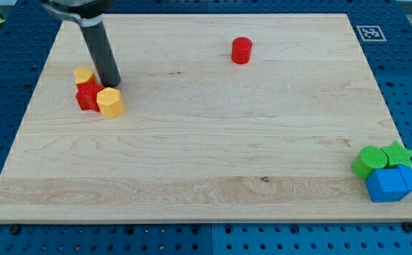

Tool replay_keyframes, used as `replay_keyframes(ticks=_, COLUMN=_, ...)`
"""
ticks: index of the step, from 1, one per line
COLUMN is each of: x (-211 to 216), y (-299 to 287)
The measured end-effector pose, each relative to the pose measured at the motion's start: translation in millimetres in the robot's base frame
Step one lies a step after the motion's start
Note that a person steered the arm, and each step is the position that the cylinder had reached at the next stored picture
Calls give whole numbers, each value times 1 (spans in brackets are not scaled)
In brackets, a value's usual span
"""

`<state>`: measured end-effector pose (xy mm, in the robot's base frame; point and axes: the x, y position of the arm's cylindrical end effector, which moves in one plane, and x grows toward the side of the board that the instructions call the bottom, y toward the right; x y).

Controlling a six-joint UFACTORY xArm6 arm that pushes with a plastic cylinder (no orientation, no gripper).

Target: Push the red circle left a bit

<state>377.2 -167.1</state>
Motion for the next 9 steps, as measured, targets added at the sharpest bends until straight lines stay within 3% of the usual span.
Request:
replay_keyframes(ticks=2, x=-84, y=32)
replay_keyframes(ticks=4, x=-155, y=180)
replay_keyframes(ticks=5, x=-161, y=275)
replay_keyframes(ticks=6, x=-136, y=332)
replay_keyframes(ticks=7, x=-106, y=333)
replay_keyframes(ticks=9, x=-104, y=333)
